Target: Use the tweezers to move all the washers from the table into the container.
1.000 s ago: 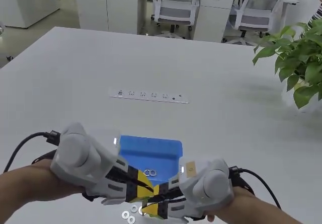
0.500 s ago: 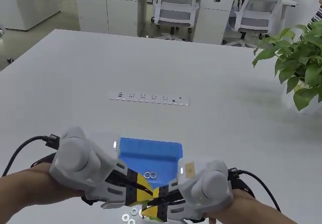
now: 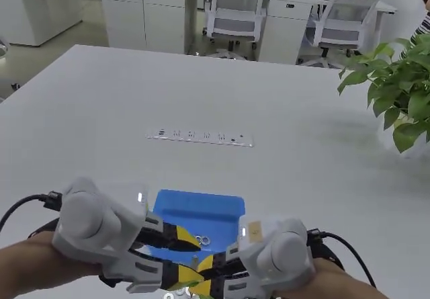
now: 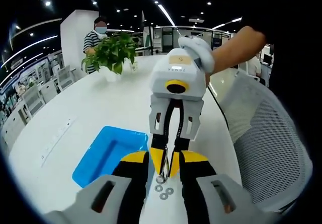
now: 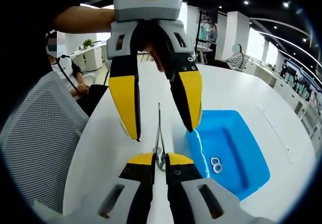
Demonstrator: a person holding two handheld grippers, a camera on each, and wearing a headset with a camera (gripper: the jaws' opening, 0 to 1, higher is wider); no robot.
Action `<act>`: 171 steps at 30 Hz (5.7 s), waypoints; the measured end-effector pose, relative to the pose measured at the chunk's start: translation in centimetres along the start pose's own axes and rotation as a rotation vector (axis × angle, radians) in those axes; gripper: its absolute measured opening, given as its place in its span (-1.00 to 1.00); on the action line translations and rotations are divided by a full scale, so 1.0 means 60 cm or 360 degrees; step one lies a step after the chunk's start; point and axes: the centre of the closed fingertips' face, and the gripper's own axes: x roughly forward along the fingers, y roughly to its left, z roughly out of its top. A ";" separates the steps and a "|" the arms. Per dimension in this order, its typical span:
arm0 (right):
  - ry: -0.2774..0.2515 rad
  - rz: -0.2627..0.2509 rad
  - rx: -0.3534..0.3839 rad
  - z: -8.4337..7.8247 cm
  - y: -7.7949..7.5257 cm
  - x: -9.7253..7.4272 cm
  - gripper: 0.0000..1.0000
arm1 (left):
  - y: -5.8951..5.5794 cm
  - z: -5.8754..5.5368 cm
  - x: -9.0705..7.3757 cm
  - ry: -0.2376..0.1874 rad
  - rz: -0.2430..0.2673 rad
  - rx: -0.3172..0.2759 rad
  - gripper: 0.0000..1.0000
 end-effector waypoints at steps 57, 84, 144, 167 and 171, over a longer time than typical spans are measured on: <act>-0.0043 -0.0088 -0.0215 0.071 -0.127 -0.032 -0.82 | 0.036 -0.020 -0.072 -0.0123 0.0402 -0.0201 0.92; 0.0053 -0.0020 -0.0141 0.012 -0.142 0.005 -0.81 | 0.117 0.007 -0.041 -0.0147 0.0375 -0.0114 0.10; 0.0098 0.0016 -0.0116 -0.019 -0.136 0.010 -0.78 | 0.124 -0.018 0.021 0.0019 0.0201 0.0051 -0.89; 0.0089 -0.0045 -0.0101 -0.005 -0.134 -0.012 -0.55 | 0.120 0.005 0.006 0.0019 0.0196 0.0073 -0.90; 0.0073 -0.0062 -0.0093 0.003 -0.131 -0.022 -0.50 | 0.120 0.010 0.000 0.0020 0.0200 0.0079 -0.90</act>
